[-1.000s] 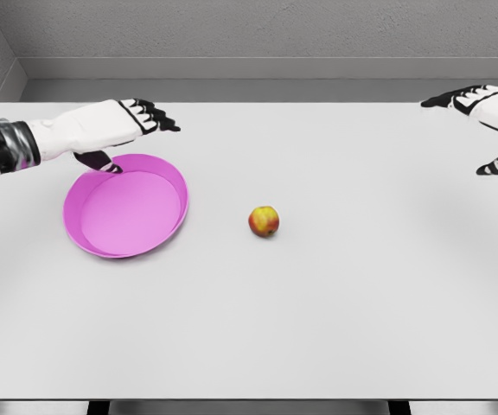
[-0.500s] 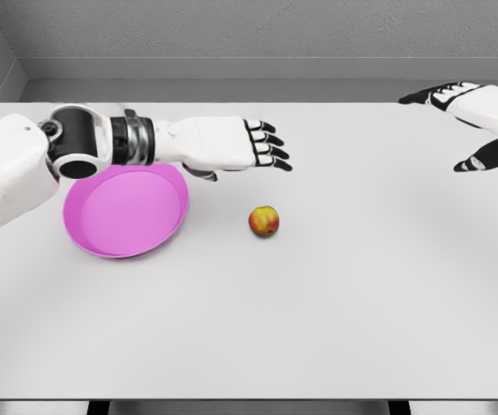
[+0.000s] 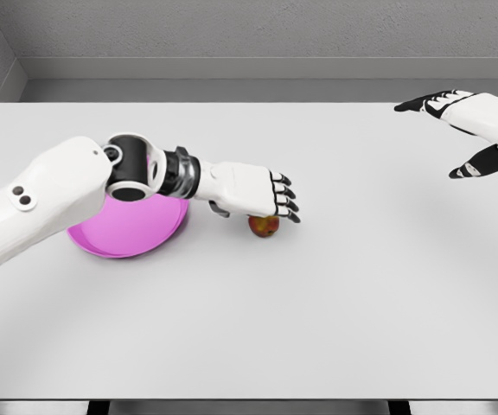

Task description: Put the apple on the plate with both arms

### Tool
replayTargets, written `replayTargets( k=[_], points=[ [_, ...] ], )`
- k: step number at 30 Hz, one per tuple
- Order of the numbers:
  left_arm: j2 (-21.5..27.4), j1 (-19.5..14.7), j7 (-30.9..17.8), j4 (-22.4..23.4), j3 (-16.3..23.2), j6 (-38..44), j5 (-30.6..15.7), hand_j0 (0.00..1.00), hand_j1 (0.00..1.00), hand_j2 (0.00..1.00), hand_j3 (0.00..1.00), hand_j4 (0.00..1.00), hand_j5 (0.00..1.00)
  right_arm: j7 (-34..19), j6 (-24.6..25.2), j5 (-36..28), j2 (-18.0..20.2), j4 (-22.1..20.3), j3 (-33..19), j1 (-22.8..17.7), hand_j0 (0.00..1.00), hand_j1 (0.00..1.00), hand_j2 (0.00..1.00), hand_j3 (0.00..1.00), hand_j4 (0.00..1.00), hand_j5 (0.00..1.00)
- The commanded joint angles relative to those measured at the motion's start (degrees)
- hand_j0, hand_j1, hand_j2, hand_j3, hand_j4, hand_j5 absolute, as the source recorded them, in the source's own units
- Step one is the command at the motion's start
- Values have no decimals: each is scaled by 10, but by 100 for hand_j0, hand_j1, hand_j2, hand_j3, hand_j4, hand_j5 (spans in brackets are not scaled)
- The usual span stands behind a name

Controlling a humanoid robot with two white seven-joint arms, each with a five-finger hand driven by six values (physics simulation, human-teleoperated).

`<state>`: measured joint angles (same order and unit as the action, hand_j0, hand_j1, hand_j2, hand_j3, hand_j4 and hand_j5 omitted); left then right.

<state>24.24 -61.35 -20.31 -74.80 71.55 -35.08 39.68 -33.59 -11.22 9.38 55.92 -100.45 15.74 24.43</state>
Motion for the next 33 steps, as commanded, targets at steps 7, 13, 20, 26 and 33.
replayTargets(
  k=[7, 13, 20, 26, 33],
  points=[
    [5, 0, -2, -30, 15, 1, 1, 100, 100, 100, 100, 100, 100, 1, 1, -2, 5, 0, 0, -1, 100, 100, 100, 100, 100, 100],
    [-2, -5, -18, -28, 37, 1, 2, 100, 100, 100, 100, 100, 100, 0, 1, -2, 5, 0, 0, 0, 100, 100, 100, 100, 100, 100],
    [-9, -10, -48, -20, 37, 1, 3, 100, 100, 100, 100, 100, 100, 0, 1, -2, 2, 0, 0, 0, 100, 100, 100, 100, 100, 100],
    [-11, -16, -49, -18, 31, 1, 4, 100, 100, 100, 100, 100, 100, 0, 1, -2, 2, 0, 1, 0, 100, 100, 100, 100, 100, 100],
    [-26, -17, -49, -9, 32, 1, 3, 86, 86, 86, 86, 86, 86, 0, 1, -2, 4, 0, 1, 0, 100, 100, 100, 100, 100, 100]
  ],
)
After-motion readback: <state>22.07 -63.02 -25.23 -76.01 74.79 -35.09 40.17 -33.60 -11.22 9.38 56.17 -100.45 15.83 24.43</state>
